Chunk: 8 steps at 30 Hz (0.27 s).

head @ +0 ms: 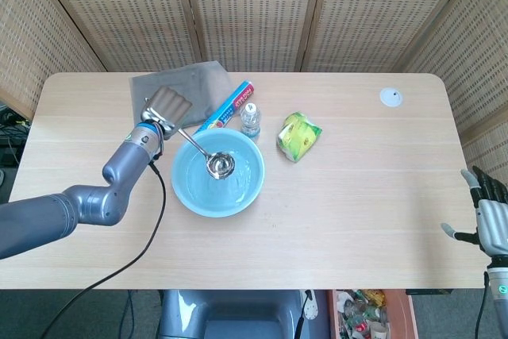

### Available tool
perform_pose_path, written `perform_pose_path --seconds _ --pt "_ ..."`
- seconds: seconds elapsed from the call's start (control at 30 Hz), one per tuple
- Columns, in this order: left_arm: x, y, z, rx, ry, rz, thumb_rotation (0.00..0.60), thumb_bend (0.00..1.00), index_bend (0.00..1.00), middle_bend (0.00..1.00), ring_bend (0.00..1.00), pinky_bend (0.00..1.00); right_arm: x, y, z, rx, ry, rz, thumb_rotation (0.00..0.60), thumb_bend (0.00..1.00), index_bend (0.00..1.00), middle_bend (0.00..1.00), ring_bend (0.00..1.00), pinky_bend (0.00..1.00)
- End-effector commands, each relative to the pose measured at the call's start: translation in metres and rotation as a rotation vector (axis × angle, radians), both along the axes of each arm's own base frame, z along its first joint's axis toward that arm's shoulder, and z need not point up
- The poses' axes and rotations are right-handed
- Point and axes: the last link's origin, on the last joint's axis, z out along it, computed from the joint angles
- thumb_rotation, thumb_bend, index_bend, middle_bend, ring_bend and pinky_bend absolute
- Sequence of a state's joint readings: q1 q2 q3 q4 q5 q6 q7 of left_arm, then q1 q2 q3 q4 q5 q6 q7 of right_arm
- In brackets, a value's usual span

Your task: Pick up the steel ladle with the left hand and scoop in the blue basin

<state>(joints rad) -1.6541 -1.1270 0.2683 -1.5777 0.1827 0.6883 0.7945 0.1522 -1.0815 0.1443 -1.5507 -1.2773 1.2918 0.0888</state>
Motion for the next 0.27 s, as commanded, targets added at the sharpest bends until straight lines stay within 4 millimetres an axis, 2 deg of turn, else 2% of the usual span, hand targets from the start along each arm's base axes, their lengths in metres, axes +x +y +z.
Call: perform_pose_path --seconds 0.03,0.27 --pt "-0.0002 0.0001 0.0021 0.005 0.003 0.001 0.6 0.59 0.86 0.99 0.97 0.99 0.0001 -0.0001 -0.0002 0.0 0.003 0.0 0.6 0.0 0.0 0.0 0.0 0.0" --pt "-0.0019 0.001 0.0046 0.01 0.016 0.001 0.6 0.59 0.86 0.99 0.97 0.99 0.0 -0.0005 0.0003 -0.01 0.013 -0.002 0.6 0.0 0.0 0.0 0.0 0.0"
